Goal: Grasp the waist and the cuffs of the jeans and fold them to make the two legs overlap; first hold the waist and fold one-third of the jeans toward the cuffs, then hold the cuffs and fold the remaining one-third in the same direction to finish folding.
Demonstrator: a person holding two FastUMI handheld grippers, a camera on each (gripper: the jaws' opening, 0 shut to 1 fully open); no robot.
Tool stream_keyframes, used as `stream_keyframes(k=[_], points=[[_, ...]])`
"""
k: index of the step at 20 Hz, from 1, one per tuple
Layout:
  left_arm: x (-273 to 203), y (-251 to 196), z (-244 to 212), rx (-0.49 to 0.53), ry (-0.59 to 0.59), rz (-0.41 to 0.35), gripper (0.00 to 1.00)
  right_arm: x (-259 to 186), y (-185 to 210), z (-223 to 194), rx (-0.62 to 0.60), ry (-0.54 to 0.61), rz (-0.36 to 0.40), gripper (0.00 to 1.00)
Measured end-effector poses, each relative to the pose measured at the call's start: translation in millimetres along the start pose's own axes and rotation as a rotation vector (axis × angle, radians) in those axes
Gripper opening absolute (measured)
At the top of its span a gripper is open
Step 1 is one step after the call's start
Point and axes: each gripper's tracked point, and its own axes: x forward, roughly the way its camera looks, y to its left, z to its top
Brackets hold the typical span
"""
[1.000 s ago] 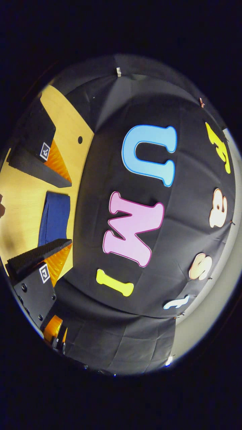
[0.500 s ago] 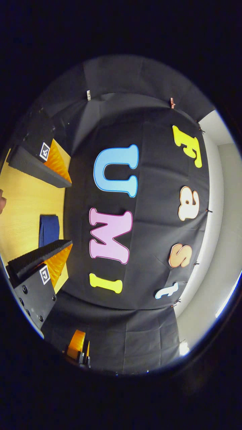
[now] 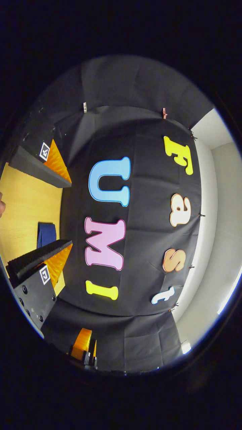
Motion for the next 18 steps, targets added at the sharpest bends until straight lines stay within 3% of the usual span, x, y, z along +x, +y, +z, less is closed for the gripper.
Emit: stream_keyframes(k=[5,8,9,10,11,12,15,18], points=[[-10,9,-3,0.032,0.001,0.019,0.96,1,11,-11,-0.004,-0.006,0.027,1.00],[-12,9,-14,0.002,-0.009,0.019,0.96,3,15,-17,0.033,-0.013,0.029,0.94],[-14,8,-24,-0.015,0.010,0.024,0.96,3,18,-21,0.048,-0.005,0.035,0.99],[-16,7,-29,-0.025,0.024,0.022,0.92,3,21,-26,0.052,0.004,0.044,0.99],[-16,7,-31,-0.021,0.030,0.017,0.96,3,22,-30,0.047,0.014,0.047,0.94],[-18,7,-30,-0.003,0.028,0.016,0.92,3,21,-36,0.037,0.023,0.048,0.97],[-21,7,-23,0.047,0.020,0.024,0.96,1,22,-57,0.029,0.062,0.057,0.94],[-29,1,-21,0.013,0.018,0.024,0.96,5,32,-70,0.042,0.098,0.082,0.97]])
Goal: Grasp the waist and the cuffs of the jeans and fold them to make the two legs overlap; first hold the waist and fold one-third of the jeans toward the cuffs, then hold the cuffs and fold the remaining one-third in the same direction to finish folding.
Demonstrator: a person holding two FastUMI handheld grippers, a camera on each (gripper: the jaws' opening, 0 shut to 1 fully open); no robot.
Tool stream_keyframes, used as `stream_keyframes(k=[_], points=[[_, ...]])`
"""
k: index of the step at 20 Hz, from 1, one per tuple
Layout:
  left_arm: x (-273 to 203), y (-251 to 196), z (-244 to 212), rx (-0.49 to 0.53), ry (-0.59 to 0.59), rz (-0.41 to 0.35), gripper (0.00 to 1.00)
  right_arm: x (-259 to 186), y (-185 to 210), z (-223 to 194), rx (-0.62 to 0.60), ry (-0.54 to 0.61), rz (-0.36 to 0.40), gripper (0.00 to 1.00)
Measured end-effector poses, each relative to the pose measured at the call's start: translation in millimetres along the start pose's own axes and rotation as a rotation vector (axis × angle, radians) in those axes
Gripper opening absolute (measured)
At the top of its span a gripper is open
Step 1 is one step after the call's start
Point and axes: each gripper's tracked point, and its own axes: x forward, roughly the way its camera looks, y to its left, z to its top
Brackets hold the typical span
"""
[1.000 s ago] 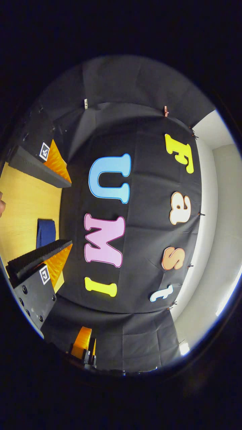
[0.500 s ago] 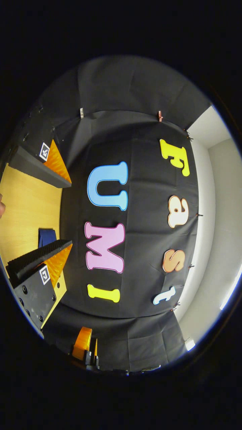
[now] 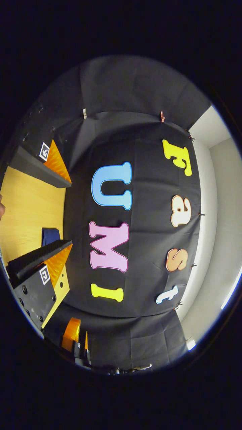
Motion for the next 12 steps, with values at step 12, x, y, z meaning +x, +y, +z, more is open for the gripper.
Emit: stream_keyframes(k=[12], points=[[-15,12,10,0.000,-0.009,0.077,0.96,31,38,32,-0.107,-0.093,0.104,0.99]])
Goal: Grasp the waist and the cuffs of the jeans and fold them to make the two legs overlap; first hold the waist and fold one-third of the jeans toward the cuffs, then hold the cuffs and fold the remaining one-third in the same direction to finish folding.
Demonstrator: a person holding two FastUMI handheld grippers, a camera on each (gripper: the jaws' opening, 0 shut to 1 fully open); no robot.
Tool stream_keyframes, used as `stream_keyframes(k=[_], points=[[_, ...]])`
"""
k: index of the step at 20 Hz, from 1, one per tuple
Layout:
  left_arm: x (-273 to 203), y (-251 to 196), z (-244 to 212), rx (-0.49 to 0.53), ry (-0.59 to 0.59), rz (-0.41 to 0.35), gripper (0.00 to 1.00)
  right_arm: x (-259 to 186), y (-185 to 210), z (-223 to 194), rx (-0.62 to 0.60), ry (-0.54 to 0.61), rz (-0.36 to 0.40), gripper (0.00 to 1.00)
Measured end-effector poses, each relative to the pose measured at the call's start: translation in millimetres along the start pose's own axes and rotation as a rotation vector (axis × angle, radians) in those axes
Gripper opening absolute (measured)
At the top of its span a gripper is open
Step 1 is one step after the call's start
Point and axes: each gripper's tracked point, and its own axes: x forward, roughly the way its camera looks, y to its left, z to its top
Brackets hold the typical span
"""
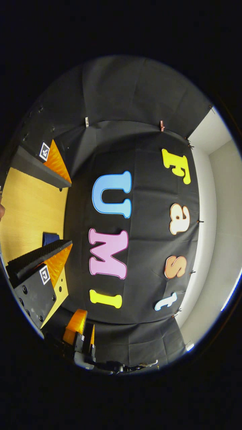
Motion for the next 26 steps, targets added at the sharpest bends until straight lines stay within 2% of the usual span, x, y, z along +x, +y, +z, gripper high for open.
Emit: stream_keyframes(k=[5,6,7,8,10,16,26], points=[[-5,6,3,0.007,-0.006,0.026,0.96,5,14,2,-0.012,-0.023,0.029,0.94],[-6,7,0,0.003,0.000,0.027,0.96,8,16,-1,0.000,-0.019,0.035,0.96],[-7,8,-3,0.002,0.009,0.033,0.92,8,18,-1,0.007,-0.015,0.041,0.96],[-8,10,-6,-0.001,0.015,0.040,0.96,9,19,-1,0.012,-0.013,0.041,0.96],[-8,13,-10,-0.009,0.023,0.047,0.96,8,18,-3,0.013,-0.013,0.035,0.94],[-9,15,-10,-0.021,0.022,0.063,0.96,9,17,-7,0.010,0.002,0.030,0.96],[-10,14,-9,-0.024,0.028,0.034,0.96,2,2,-13,0.011,0.016,-0.005,0.96]])
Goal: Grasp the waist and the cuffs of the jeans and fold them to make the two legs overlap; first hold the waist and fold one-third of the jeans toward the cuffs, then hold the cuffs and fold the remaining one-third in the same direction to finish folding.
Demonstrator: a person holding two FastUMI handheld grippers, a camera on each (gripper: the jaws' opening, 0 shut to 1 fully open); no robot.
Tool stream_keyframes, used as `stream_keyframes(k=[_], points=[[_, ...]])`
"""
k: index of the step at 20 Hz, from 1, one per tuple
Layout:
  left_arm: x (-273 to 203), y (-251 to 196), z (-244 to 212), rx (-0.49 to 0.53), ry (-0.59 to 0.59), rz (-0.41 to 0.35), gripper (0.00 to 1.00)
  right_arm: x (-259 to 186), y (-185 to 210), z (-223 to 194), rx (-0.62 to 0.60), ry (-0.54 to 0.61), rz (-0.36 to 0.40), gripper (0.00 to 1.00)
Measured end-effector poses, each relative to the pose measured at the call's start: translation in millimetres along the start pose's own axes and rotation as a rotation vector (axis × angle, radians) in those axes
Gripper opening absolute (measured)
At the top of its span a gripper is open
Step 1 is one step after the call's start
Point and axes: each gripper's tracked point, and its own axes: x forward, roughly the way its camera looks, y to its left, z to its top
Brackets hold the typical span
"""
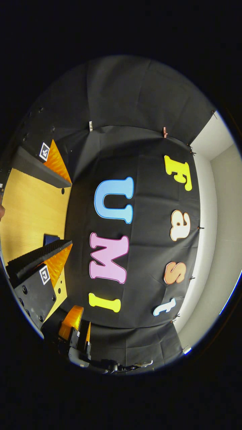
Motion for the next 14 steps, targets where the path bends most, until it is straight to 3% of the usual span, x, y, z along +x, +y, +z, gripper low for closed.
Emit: stream_keyframes(k=[14], points=[[11,-1,-4,0.016,0.000,-0.030,0.96,-3,-12,-2,0.007,0.009,-0.022,0.96]])
